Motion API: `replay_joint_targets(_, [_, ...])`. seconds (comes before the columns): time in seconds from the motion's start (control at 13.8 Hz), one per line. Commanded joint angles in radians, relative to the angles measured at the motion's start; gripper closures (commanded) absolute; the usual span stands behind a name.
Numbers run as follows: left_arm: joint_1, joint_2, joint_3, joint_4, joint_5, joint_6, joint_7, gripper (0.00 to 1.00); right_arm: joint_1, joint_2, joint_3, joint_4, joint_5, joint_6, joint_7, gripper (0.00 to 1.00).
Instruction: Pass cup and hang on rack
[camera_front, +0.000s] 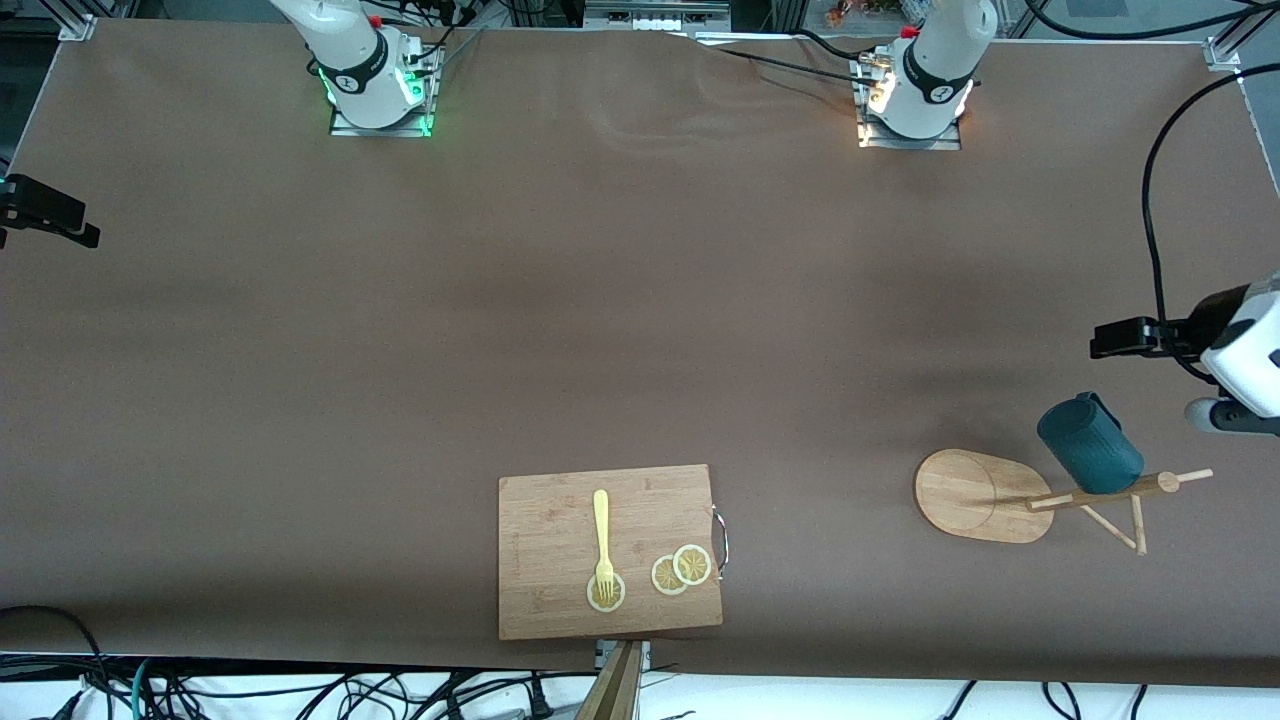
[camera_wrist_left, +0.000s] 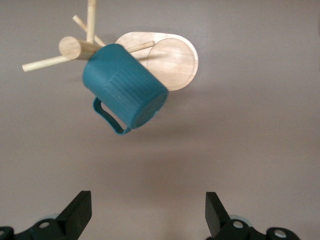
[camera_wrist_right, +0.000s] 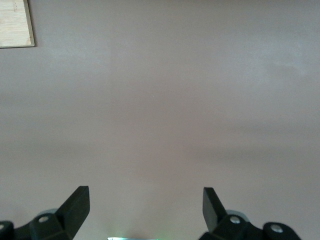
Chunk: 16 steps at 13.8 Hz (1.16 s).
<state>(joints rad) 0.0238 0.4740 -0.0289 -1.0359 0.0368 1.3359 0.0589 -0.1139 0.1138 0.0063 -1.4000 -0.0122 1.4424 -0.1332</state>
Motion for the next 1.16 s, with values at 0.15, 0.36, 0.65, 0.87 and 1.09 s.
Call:
replay_joint_targets(0.15, [-0.041,-0.09,-0.003,-0.027,0.014,0.006,0.016,0.0,-0.006,-0.003,-0.002,-0.001,0.018,0.004,-0.006,0.0])
replay_joint_targets(0.36, [-0.067,-0.245,0.0,-0.222,-0.024,0.147,0.012,0.0,-0.006,0.0,-0.002,-0.001,0.018,0.004,-0.006,0.0])
replay_joint_targets(0.65, [-0.067,-0.518,-0.009,-0.631,-0.025,0.342,0.018,0.0,-0.006,0.0,-0.002,-0.001,0.018,0.004,-0.006,0.0])
replay_joint_targets(0.87, [-0.053,-0.46,0.001,-0.589,-0.035,0.321,0.047,0.0,-0.006,0.0,-0.002,0.001,0.018,0.004,-0.008,0.0])
replay_joint_targets(1.09, [-0.074,-0.462,0.003,-0.589,-0.034,0.312,0.039,0.0,-0.006,0.0,-0.002,-0.001,0.018,0.004,-0.014,0.0])
